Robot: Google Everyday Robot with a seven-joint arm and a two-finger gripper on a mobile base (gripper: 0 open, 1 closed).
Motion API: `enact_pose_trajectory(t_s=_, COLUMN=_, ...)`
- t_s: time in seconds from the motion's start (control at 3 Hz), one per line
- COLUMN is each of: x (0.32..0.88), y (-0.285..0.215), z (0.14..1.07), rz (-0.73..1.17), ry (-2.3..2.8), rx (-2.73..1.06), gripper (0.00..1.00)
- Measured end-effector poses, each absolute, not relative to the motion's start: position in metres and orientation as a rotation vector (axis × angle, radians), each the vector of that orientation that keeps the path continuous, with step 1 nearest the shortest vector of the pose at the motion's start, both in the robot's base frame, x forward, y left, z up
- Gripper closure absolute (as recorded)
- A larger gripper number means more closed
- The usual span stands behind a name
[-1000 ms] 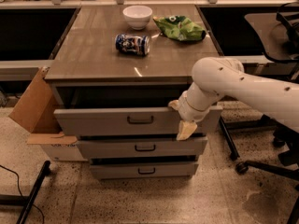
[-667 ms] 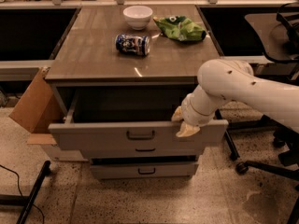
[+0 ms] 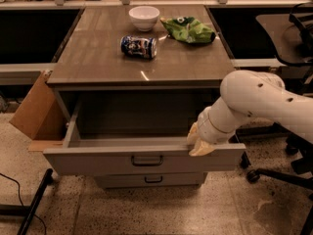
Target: Open top drawer
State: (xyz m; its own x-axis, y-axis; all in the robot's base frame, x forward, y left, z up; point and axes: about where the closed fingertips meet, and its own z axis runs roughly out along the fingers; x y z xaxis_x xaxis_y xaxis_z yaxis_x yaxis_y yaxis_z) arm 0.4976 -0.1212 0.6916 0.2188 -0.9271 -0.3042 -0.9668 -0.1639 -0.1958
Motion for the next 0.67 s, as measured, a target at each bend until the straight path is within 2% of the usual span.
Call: enact_pose_trajectory(t_s=0.67, x=0.4767, y=-0.1117, z=0.6867, rz=0.231, ry=1.759, rx=-2.134, gripper=1.0)
